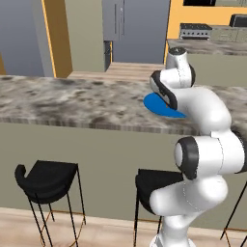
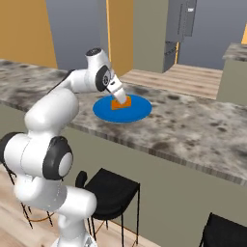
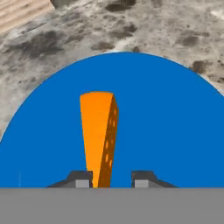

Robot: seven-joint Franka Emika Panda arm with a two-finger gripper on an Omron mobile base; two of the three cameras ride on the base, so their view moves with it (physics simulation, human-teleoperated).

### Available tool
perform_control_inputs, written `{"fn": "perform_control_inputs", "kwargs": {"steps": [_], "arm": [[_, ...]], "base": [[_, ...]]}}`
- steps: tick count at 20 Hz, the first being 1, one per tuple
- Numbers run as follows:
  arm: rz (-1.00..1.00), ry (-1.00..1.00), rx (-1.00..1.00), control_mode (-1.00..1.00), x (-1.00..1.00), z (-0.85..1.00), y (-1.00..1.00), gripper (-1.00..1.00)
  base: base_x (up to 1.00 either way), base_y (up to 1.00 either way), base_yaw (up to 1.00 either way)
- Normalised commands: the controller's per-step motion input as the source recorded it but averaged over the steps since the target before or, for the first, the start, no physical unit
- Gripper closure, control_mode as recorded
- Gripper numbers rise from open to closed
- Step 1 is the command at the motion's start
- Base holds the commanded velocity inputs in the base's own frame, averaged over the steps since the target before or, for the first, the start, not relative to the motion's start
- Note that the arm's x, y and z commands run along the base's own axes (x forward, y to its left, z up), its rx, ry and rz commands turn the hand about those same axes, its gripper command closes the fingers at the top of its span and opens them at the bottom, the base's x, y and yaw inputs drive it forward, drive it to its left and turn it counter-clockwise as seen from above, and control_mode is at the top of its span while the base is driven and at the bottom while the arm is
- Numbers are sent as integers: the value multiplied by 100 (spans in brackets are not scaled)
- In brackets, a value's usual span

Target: Take the cheese, chicken drumstick, and tomato from the fridge and place them on the plate on the dining counter to create an appetizer plate.

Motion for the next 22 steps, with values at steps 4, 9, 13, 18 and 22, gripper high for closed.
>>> {"fn": "perform_control_inputs", "kwargs": {"steps": [4,9,13,18,22], "arm": [[-15,-13,-1,-100,-73,16,0,-100],[-9,-1,0,-100,-79,83,0,-100],[1,0,0,-100,-99,98,5,-100],[39,0,-8,-100,-99,23,13,-100],[60,0,-7,-100,-85,-4,10,-100]], "base": [[0,0,0],[0,0,0],[0,0,0],[0,0,0],[0,0,0]]}}
